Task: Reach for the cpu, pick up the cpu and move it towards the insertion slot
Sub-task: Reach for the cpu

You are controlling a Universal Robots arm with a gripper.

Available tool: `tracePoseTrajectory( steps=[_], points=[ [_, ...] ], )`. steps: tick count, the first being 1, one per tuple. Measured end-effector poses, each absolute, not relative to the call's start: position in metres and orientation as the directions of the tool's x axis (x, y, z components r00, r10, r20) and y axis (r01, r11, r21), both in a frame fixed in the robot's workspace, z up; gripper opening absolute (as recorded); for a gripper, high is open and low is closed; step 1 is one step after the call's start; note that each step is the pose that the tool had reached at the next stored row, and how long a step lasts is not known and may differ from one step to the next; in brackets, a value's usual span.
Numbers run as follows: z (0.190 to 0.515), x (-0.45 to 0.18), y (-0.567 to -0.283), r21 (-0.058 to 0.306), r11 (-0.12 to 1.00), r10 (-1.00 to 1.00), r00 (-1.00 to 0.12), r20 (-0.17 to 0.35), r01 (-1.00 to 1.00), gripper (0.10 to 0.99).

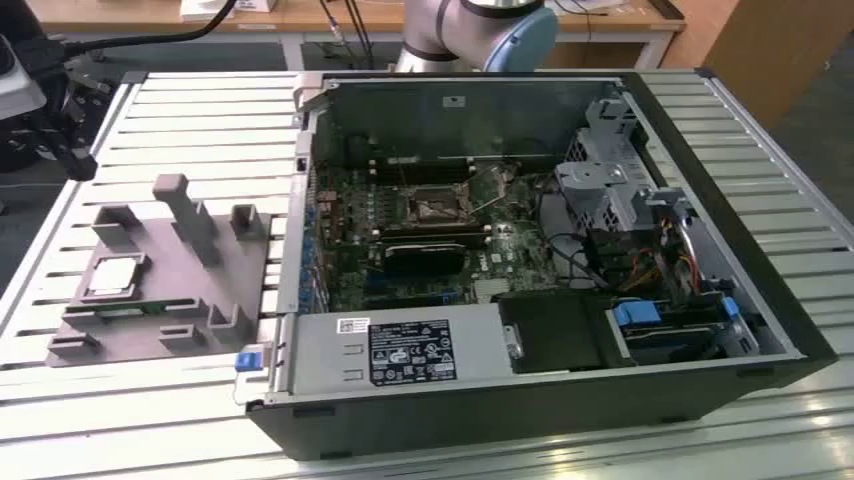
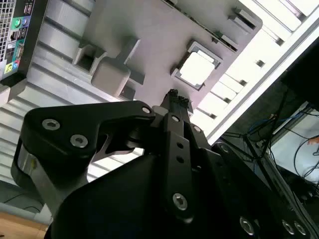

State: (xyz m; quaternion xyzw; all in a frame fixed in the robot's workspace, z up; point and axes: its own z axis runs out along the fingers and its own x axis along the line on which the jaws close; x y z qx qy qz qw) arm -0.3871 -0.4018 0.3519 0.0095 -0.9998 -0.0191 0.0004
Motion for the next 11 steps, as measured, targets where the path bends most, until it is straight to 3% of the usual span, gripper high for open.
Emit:
tracePoseTrajectory(
  steps=[11],
  points=[
    [0.3514, -0.3892, -0.4017, 0.038, 0.999, -0.019, -1.000, 0.001, -0.019, 0.106]
  ],
)
